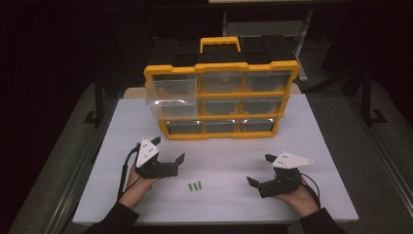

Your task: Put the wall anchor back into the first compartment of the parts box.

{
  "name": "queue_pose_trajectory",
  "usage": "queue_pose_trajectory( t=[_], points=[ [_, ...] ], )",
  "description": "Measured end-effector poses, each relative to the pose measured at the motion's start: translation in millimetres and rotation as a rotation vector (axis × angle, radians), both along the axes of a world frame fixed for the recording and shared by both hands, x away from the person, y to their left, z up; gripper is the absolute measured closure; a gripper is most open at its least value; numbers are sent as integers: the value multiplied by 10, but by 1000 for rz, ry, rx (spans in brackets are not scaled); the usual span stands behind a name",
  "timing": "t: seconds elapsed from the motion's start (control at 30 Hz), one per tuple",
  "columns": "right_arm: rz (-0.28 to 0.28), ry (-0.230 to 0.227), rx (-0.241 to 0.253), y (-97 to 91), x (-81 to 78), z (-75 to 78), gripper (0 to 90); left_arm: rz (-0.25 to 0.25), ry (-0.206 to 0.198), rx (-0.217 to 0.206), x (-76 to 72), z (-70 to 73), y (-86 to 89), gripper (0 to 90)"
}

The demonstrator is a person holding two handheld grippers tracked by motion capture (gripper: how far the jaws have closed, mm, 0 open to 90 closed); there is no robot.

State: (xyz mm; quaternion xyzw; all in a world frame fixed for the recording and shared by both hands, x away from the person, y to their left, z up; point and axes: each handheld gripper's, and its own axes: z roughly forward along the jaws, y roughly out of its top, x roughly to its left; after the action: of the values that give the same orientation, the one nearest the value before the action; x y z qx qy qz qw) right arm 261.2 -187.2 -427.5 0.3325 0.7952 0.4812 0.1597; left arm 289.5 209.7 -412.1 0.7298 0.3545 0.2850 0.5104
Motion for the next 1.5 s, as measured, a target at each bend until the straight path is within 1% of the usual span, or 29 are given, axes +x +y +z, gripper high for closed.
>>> queue_pose_trajectory(
  t=[0.07, 0.13, 0.2, 0.23, 0.27, 0.3, 0.33, 0.37, 0.4, 0.43, 0.47, 0.6, 0.67, 0.7, 0.73, 0.8, 0.83, 0.93, 0.97, 1.0, 1.03, 1.13, 1.17, 1.2, 1.27, 1.3, 1.5],
  points=[
    [-1, 0, 0, -1, 1, 0, 0, -6, -8, -3, -25, 9, 16, 0],
    [-1, 0, -1, 1, 0, 0, 0, -8, -5, -10, -55, 18, 32, 0],
    [-2, 8, 0, 4, -4, 0, 0, -13, -5, -8, -76, 28, 57, 0],
    [-2, 7, 0, 3, -4, -1, 0, -15, 3, -11, -91, 31, 66, 0],
    [-3, 9, 1, 3, -4, -1, 0, -22, -4, -4, -96, 34, 81, 0],
    [-3, 8, 0, 3, -3, -2, 0, -22, 1, -7, -111, 32, 86, 0],
    [-2, 3, -1, 1, 1, -2, 0, -27, -5, 2, -119, 34, 99, 0],
    [-3, 3, -3, -1, 1, -2, 0, -28, -4, -3, -131, 33, 104, 0],
    [-3, 1, -3, -1, 2, -2, 0, -30, -1, 3, -140, 37, 118, 0],
    [-5, 9, 0, 2, -2, -1, 0, -29, 3, -3, -152, 38, 125, 0],
    [-4, 7, 0, 3, -2, -1, 0, -31, 4, -11, -164, 37, 135, 0],
    [-2, 1, -3, 2, 1, -3, 0, -37, 2, -10, -210, 38, 186, 0],
    [-5, 8, 0, 4, -3, -1, 0, -33, 2, -17, -232, 33, 209, 0],
    [-5, 8, 0, 4, -3, -2, 0, -36, 3, -9, -241, 32, 230, 0],
    [-3, 1, -2, 2, 3, -3, 0, -35, 3, -13, -253, 26, 240, 0],
    [-3, 4, -2, 5, 2, -4, 0, -35, 5, -10, -273, 15, 267, 0],
    [-3, 4, -2, 6, 1, -4, 0, -33, 7, -18, -285, 8, 275, 0],
    [-3, 5, -3, 7, 2, -3, 0, -36, 4, -7, -312, 0, 328, 0],
    [-4, 10, -2, 8, 1, 1, 0, -33, 3, -11, -323, -3, 341, 0],
    [-3, 7, -4, 6, 4, 5, 0, -34, 0, -4, -330, -7, 359, 0],
    [-3, 0, -4, 5, 8, 11, 0, -32, 4, -8, -343, -10, 370, 0],
    [4, -8, -5, 12, 20, 22, 0, -30, 5, 5, -372, -19, 413, 0],
    [7, -6, -3, 18, 24, 28, 0, -31, 1, 1, -378, -23, 423, 0],
    [8, 1, -1, 30, 25, 32, 0, -26, 7, -5, -389, -24, 433, 0],
    [18, -7, -11, 47, 40, 40, 0, -26, -3, -2, -397, -26, 463, 0],
    [20, -4, -8, 60, 47, 44, 0, -22, -7, -8, -401, -30, 471, 0],
    [47, 2, -17, 146, 98, 79, 0, -14, -5, 2, -427, -45, 518, 0]
  ],
)
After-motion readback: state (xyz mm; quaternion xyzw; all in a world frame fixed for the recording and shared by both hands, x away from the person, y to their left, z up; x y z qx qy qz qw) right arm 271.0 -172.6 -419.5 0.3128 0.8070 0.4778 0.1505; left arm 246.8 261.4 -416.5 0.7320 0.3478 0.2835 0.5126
